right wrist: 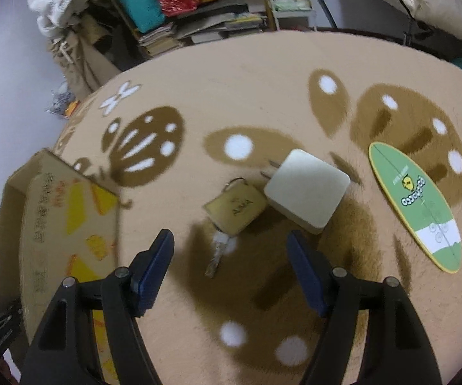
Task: Organize rigid objects
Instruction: 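Move the right gripper to the brass padlock with key and close on it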
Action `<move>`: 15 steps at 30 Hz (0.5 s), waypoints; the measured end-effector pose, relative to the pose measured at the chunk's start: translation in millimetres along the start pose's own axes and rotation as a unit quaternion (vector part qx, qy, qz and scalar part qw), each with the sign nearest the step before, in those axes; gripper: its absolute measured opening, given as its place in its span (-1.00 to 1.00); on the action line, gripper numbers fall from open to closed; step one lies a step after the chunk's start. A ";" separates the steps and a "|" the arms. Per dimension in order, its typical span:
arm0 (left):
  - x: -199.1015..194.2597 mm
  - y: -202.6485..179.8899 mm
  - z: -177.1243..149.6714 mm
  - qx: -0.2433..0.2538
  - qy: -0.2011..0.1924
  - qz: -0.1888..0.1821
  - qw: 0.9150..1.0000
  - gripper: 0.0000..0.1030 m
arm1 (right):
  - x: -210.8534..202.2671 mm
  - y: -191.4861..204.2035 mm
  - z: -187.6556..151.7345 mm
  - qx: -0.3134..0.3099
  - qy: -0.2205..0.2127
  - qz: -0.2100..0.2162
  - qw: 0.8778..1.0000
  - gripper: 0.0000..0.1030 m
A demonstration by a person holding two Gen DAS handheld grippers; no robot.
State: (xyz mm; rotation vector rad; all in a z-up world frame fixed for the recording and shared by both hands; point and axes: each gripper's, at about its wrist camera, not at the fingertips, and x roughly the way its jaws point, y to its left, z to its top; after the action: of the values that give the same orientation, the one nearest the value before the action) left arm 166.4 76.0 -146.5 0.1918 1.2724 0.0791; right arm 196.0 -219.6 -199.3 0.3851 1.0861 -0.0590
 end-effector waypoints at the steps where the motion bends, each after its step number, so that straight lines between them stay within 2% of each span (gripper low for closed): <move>1: -0.4 -0.1 0.0 0.000 0.000 0.000 1.000 -0.65 | 3.9 -0.8 0.8 0.000 0.003 -0.001 1.000 0.51; 15: 0.2 0.9 0.5 0.001 0.000 -0.001 1.000 -0.65 | 26.3 1.8 15.7 0.008 0.004 -0.007 1.000 0.50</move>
State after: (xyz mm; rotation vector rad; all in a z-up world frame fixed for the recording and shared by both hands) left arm 167.0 76.9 -146.4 0.1927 1.2723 0.0769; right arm 222.2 -219.5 -215.3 0.3928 1.0964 -0.0796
